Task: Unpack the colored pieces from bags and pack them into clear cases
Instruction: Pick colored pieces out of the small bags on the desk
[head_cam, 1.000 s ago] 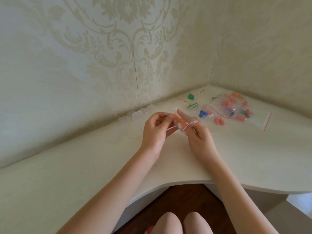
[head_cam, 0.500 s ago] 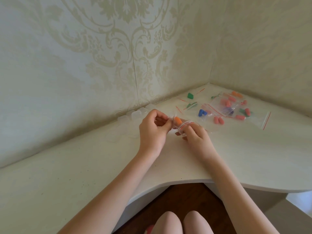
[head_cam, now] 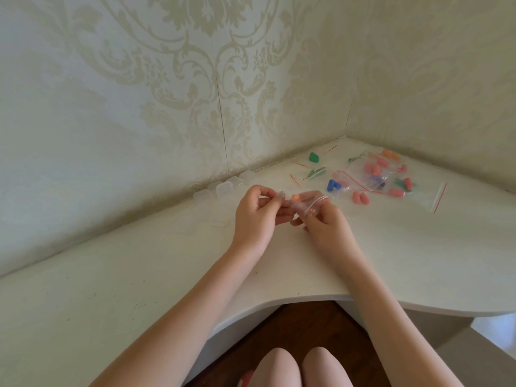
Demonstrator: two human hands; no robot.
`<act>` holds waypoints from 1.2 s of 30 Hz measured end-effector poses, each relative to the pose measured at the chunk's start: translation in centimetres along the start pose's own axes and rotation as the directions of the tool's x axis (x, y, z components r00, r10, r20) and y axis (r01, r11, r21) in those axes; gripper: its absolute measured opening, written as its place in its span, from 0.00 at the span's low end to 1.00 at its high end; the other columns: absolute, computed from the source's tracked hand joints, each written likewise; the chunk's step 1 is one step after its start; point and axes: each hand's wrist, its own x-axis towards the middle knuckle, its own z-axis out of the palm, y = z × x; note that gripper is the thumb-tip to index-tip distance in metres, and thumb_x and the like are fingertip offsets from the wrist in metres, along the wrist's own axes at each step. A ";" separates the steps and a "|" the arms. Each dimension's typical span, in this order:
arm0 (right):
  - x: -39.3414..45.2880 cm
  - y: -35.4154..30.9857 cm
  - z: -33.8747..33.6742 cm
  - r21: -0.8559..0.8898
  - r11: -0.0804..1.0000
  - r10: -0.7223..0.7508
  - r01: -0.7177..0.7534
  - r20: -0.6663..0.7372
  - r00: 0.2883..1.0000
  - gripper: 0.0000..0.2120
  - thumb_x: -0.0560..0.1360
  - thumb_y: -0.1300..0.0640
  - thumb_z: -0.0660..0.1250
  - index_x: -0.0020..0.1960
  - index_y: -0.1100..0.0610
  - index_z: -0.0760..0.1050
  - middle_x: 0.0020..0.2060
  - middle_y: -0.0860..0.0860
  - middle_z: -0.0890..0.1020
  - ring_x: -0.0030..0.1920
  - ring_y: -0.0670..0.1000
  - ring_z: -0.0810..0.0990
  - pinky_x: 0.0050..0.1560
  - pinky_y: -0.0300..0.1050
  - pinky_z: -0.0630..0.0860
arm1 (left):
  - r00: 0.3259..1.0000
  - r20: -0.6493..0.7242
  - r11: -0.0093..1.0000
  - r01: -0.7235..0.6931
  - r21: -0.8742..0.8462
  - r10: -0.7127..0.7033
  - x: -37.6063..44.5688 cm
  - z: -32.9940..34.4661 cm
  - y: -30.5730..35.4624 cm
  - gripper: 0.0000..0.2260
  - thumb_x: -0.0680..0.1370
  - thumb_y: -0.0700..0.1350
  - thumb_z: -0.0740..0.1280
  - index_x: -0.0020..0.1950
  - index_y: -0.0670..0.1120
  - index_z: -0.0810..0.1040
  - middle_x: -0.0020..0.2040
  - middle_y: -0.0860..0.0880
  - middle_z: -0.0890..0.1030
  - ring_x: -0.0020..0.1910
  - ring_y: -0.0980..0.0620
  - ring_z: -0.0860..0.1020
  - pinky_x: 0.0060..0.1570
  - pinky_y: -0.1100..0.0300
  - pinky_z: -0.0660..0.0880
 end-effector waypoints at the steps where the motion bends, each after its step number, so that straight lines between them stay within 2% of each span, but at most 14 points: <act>1: -0.1 -0.2 0.1 -0.011 1.000 -0.026 0.026 -0.005 1.000 0.01 0.77 0.58 0.66 0.47 0.53 0.76 0.37 0.46 0.81 0.32 0.39 0.78 0.34 0.29 0.71 | 0.998 -0.006 0.996 0.061 -0.065 -0.062 0.0 0.0 0.3 0.04 0.79 0.37 0.63 0.44 0.40 0.71 0.35 0.42 0.81 0.31 0.49 0.82 0.36 0.58 0.81; 5: -0.4 -0.1 0.2 -0.122 0.984 -0.135 0.130 -0.034 0.990 0.10 0.76 0.59 0.68 0.45 0.43 0.76 0.37 0.46 0.83 0.38 0.49 0.81 0.40 0.43 0.76 | 0.968 0.022 0.928 0.244 -0.283 -0.248 0.1 -0.2 1.0 0.05 0.81 0.40 0.60 0.48 0.39 0.70 0.30 0.45 0.81 0.29 0.48 0.82 0.32 0.59 0.80; 6: -0.4 -0.1 0.2 -0.150 0.978 -0.151 0.145 -0.033 0.988 0.13 0.75 0.61 0.68 0.44 0.42 0.76 0.37 0.44 0.83 0.39 0.49 0.80 0.40 0.44 0.75 | 0.962 0.034 0.913 0.268 -0.309 -0.271 0.1 -0.3 1.0 0.05 0.82 0.40 0.60 0.47 0.39 0.69 0.28 0.46 0.81 0.28 0.49 0.82 0.32 0.59 0.80; 9: -0.4 -0.1 0.2 -0.194 0.961 -0.201 0.195 -0.008 0.980 0.16 0.75 0.64 0.68 0.41 0.41 0.75 0.34 0.35 0.80 0.35 0.42 0.77 0.35 0.31 0.70 | 0.946 0.056 0.877 0.319 -0.361 -0.320 0.1 -0.4 1.1 0.07 0.82 0.39 0.58 0.45 0.39 0.69 0.26 0.47 0.80 0.27 0.50 0.81 0.30 0.61 0.79; 11: -0.4 -0.2 0.3 -0.235 0.945 -0.225 0.228 0.042 0.974 0.15 0.75 0.61 0.68 0.42 0.40 0.75 0.39 0.34 0.80 0.36 0.39 0.76 0.36 0.28 0.69 | 0.944 0.025 0.880 0.316 -0.355 -0.328 0.1 -0.5 1.1 0.08 0.82 0.39 0.58 0.44 0.39 0.70 0.28 0.46 0.79 0.27 0.51 0.81 0.29 0.61 0.79; 13: -0.4 0.0 0.4 -0.257 0.937 -0.220 0.235 0.085 0.972 0.11 0.76 0.59 0.67 0.44 0.42 0.75 0.41 0.35 0.80 0.38 0.39 0.76 0.38 0.28 0.69 | 0.950 -0.011 0.898 0.291 -0.331 -0.312 0.2 -0.6 0.9 0.07 0.82 0.39 0.58 0.44 0.40 0.69 0.33 0.44 0.78 0.27 0.50 0.81 0.29 0.61 0.79; 17: -0.3 0.4 0.3 -0.286 0.936 -0.198 0.204 0.051 0.979 0.04 0.76 0.62 0.66 0.45 0.54 0.76 0.36 0.42 0.79 0.38 0.42 0.78 0.37 0.32 0.70 | 0.953 0.003 0.900 0.286 -0.328 -0.302 0.3 -0.6 0.7 0.05 0.82 0.39 0.57 0.47 0.40 0.69 0.34 0.44 0.78 0.29 0.48 0.82 0.32 0.59 0.80; 19: -0.3 0.5 0.2 -0.303 0.932 -0.191 0.197 0.050 0.980 0.03 0.77 0.62 0.66 0.45 0.56 0.75 0.36 0.46 0.80 0.39 0.46 0.79 0.37 0.37 0.71 | 0.957 -0.001 0.911 0.276 -0.307 -0.291 0.4 -0.5 0.6 0.04 0.82 0.39 0.58 0.49 0.40 0.69 0.33 0.44 0.79 0.30 0.48 0.82 0.33 0.59 0.80; 21: -0.4 0.3 0.3 -0.290 0.936 -0.188 0.199 0.066 0.980 0.07 0.78 0.62 0.64 0.43 0.53 0.73 0.37 0.47 0.80 0.39 0.43 0.79 0.37 0.33 0.71 | 0.963 -0.036 0.933 0.247 -0.263 -0.265 0.5 -0.6 0.6 0.04 0.82 0.40 0.58 0.50 0.40 0.69 0.35 0.43 0.80 0.30 0.47 0.82 0.32 0.58 0.80; 23: -0.5 0.0 0.2 -0.203 0.962 -0.175 0.184 0.062 0.983 0.09 0.78 0.63 0.62 0.43 0.50 0.72 0.40 0.45 0.81 0.39 0.42 0.80 0.39 0.32 0.74 | 0.964 -0.095 0.941 0.216 -0.261 -0.247 0.8 -0.8 0.9 0.04 0.83 0.40 0.57 0.51 0.40 0.68 0.37 0.42 0.79 0.30 0.47 0.82 0.31 0.59 0.80; 26: -0.4 0.1 -0.3 -0.002 0.993 -0.119 0.119 -0.060 0.991 0.07 0.80 0.62 0.59 0.46 0.54 0.71 0.46 0.47 0.82 0.41 0.47 0.83 0.39 0.39 0.78 | 0.943 -0.220 0.923 0.163 -0.348 -0.250 1.7 -2.1 1.2 0.03 0.83 0.38 0.55 0.52 0.41 0.66 0.38 0.42 0.76 0.29 0.47 0.82 0.29 0.60 0.79; 28: -0.4 0.2 -0.4 0.037 0.995 -0.088 0.092 -0.091 0.992 0.06 0.81 0.62 0.57 0.46 0.56 0.70 0.48 0.47 0.82 0.40 0.49 0.83 0.36 0.40 0.77 | 0.945 -0.268 0.945 0.097 -0.314 -0.186 2.3 -3.2 1.2 0.03 0.82 0.38 0.56 0.49 0.42 0.66 0.40 0.40 0.78 0.32 0.45 0.83 0.31 0.58 0.80; 31: -0.4 0.1 -0.2 0.018 0.999 -0.041 0.042 -0.055 0.998 0.04 0.80 0.64 0.57 0.47 0.61 0.69 0.45 0.49 0.82 0.36 0.50 0.81 0.34 0.41 0.76 | 0.960 -0.254 0.974 0.062 -0.217 -0.118 2.1 -3.6 1.0 0.05 0.80 0.34 0.56 0.48 0.43 0.65 0.44 0.40 0.80 0.35 0.45 0.84 0.35 0.59 0.80; 36: -0.3 0.0 -0.4 0.032 0.999 0.006 -0.003 -0.088 0.996 0.02 0.80 0.63 0.59 0.50 0.60 0.70 0.40 0.50 0.81 0.29 0.47 0.77 0.31 0.39 0.72 | 0.991 -0.131 0.994 0.024 -0.105 -0.037 1.4 -2.4 0.8 0.10 0.78 0.31 0.58 0.57 0.42 0.67 0.46 0.40 0.82 0.41 0.46 0.84 0.39 0.59 0.81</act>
